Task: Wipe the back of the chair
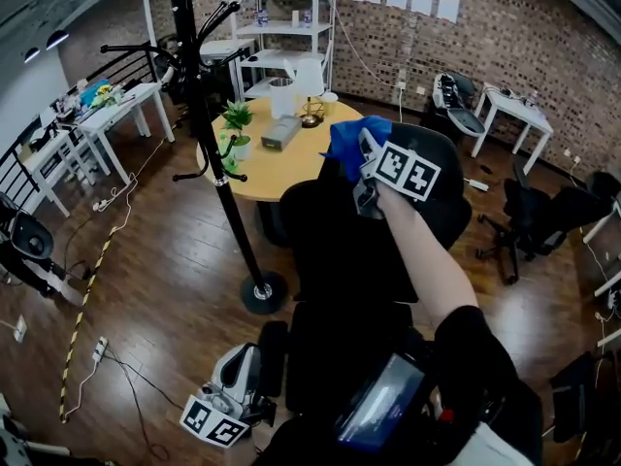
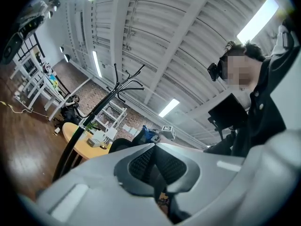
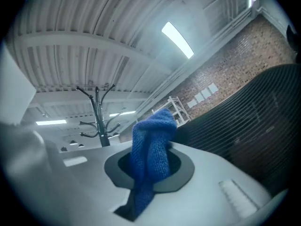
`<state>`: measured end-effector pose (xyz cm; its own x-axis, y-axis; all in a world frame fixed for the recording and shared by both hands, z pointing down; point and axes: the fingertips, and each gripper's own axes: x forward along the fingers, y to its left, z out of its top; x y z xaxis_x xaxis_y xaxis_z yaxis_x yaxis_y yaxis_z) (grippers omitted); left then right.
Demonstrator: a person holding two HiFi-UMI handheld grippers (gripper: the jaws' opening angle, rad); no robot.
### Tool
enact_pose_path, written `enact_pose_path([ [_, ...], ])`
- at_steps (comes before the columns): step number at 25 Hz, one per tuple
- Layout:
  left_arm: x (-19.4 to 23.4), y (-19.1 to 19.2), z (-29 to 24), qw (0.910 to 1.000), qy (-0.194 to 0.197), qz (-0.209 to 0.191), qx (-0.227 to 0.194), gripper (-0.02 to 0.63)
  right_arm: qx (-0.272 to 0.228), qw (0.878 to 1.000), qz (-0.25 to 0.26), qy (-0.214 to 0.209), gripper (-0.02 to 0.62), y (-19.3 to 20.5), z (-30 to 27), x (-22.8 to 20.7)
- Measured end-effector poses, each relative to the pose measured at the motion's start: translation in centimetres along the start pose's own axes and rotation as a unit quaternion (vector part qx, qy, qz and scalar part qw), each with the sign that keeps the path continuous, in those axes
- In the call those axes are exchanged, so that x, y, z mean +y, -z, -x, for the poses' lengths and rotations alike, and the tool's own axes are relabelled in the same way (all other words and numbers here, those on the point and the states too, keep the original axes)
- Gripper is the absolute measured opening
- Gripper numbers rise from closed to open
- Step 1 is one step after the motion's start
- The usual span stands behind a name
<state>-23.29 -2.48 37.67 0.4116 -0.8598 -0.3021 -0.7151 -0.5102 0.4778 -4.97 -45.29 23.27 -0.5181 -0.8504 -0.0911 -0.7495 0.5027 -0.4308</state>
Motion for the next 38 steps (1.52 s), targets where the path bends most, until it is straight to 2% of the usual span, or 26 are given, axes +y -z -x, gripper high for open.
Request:
enact_pose_path([
  [6, -1.0, 2.0, -3.5, 0.9981, 0.053, 0.015, 0.030, 0.003, -0.015, 0.994, 0.023, 0.107, 0.032, -3.6, 4.8, -8.8],
  [10, -2.8, 3.7, -6.6, 0.9918, 0.110, 0.030, 0.057, 0.003, -0.040, 0.988, 0.057, 0.138, 0.032, -7.2, 10.0, -11.9],
  [12, -3.6, 4.3, -7.9, 0.9885, 0.132, 0.036, 0.066, 0.003, -0.045, 0.982, 0.092, 0.160, 0.032, -8.4, 12.0, -13.0],
  [15, -4.8, 5.2, -9.0, 0.9833, 0.158, 0.044, 0.078, 0.003, -0.060, 0.970, 0.102, 0.212, 0.032, -9.8, 16.6, -16.2],
  [18, -5.4, 6.1, -9.4, 0.9792, 0.176, 0.050, 0.089, 0.003, -0.111, 0.956, 0.093, 0.256, 0.032, -11.4, 22.2, -18.3],
  [21, -5.3, 6.4, -9.6, 0.9771, 0.182, 0.055, 0.096, 0.003, -0.216, 0.931, 0.080, 0.283, 0.032, -14.2, 27.5, -17.8],
  [22, -5.2, 6.4, -9.7, 0.9769, 0.182, 0.055, 0.099, 0.003, -0.238, 0.924, 0.086, 0.286, 0.032, -14.7, 28.4, -17.3],
  [24, -5.1, 6.3, -9.5, 0.9769, 0.178, 0.057, 0.104, 0.003, -0.238, 0.922, 0.108, 0.286, 0.032, -14.0, 28.2, -16.5],
  [28, -4.7, 5.9, -8.4, 0.9784, 0.167, 0.056, 0.109, 0.004, -0.170, 0.933, 0.169, 0.268, 0.032, -9.3, 22.8, -14.7],
  [31, -3.7, 5.3, -7.2, 0.9826, 0.145, 0.050, 0.104, 0.003, -0.115, 0.936, 0.217, 0.250, 0.032, -5.2, 17.3, -13.3],
  [35, -2.0, 4.2, -5.0, 0.9894, 0.104, 0.042, 0.093, 0.003, -0.056, 0.949, 0.245, 0.190, 0.032, 0.6, 11.3, -10.0],
  [38, -1.0, 3.3, -3.6, 0.9928, 0.077, 0.035, 0.084, 0.003, -0.043, 0.955, 0.256, 0.142, 0.032, 4.3, 8.4, -6.5],
])
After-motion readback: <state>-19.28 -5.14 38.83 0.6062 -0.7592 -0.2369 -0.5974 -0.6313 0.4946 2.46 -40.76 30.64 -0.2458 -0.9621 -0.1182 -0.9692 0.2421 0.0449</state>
